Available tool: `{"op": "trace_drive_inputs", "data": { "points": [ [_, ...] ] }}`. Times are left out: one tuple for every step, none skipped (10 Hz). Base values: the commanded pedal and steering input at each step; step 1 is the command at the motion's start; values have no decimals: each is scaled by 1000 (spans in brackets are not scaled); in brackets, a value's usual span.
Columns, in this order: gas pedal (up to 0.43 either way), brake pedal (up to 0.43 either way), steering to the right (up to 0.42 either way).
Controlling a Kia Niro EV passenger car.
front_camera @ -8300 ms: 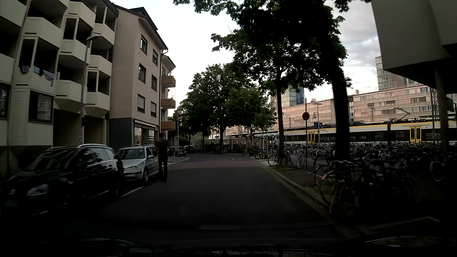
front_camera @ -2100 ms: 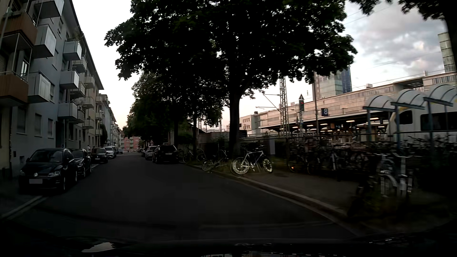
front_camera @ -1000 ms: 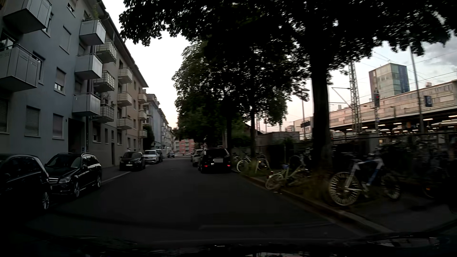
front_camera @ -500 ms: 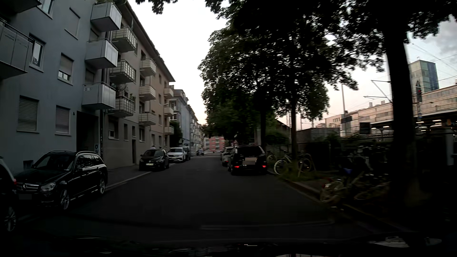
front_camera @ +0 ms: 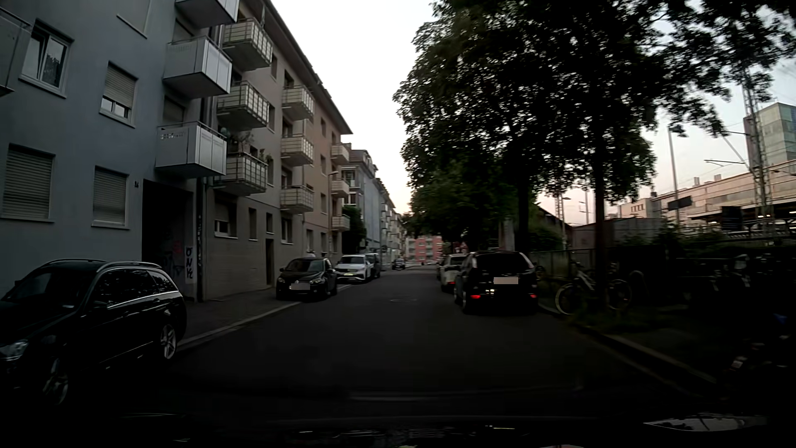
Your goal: Follow the waypoints while adhering to traffic rules and regulations
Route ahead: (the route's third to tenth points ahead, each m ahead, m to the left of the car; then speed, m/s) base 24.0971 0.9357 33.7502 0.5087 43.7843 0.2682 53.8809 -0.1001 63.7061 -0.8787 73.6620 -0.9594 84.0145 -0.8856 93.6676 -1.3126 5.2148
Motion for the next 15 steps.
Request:
{"op": "trace_drive_inputs", "data": {
  "points": [
    [59,0,-131],
    [59,0,-115],
    [59,0,-98],
    [59,0,-82],
    [59,0,-67],
    [59,0,-51],
    [59,0,-34],
    [59,0,-21],
    [59,0,-8],
    [59,0,4],
    [59,0,11],
    [59,0,20],
    [59,0,31],
    [59,0,41],
    [59,0,49]
  ]
}}
